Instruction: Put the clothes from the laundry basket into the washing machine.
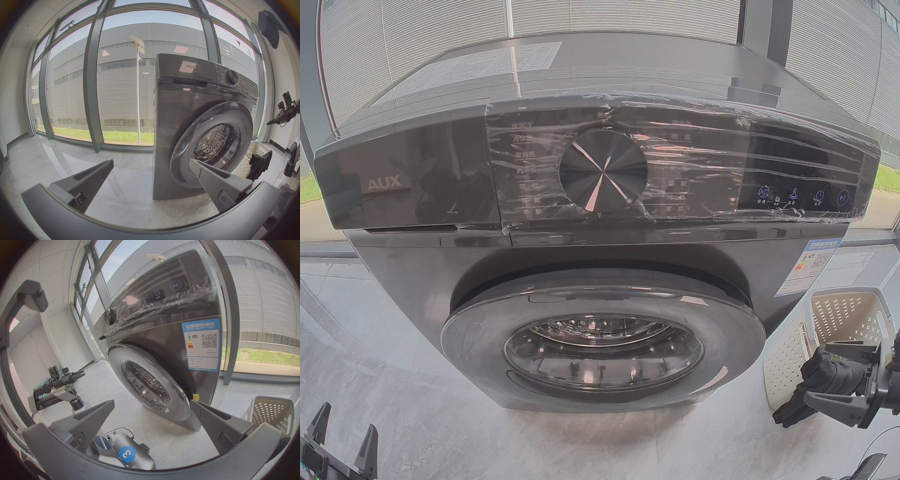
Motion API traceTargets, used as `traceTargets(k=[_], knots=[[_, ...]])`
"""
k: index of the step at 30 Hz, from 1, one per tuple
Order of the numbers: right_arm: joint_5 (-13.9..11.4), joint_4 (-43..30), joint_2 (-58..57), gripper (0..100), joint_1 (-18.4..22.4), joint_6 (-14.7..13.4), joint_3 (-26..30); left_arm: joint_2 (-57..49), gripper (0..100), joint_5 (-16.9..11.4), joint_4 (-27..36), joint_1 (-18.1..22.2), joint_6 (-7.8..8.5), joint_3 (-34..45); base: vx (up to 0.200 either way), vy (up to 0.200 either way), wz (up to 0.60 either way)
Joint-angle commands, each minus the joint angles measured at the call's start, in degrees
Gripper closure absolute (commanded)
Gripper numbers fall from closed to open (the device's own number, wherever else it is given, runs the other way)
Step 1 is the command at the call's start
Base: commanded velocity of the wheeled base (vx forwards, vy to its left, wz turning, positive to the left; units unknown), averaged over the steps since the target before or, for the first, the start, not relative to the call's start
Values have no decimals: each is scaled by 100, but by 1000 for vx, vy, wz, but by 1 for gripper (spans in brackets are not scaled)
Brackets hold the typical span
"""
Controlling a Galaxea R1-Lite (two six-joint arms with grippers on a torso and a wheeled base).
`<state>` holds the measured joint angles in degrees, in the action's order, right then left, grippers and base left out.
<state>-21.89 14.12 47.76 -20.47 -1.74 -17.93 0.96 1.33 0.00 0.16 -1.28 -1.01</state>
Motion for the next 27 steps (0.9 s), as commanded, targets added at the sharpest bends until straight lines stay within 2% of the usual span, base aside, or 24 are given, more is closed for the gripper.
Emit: traceTargets(k=[1, 10, 14, 19, 27], knots=[[-148, 619, 1271, 0, -45, -142, -9, -96, 0, 8, 9, 2, -4, 92, 0, 0, 0], [-113, 1111, 1868, 0, -45, -133, -61, -96, 0, -1, 0, 2, -13, 84, 0, 0, 0], [-105, 1322, 2044, 0, 8, -142, -105, -96, 0, 8, 0, 2, -21, 84, -200, 0, 0], [-78, 1427, 2369, 0, 69, -142, -404, -96, 0, -1, 0, 2, 5, 84, -200, 0, 0], [1, 1436, 2984, 0, 52, -142, -852, -96, 0, -1, 0, 2, 5, 92, 0, 0, 0]])
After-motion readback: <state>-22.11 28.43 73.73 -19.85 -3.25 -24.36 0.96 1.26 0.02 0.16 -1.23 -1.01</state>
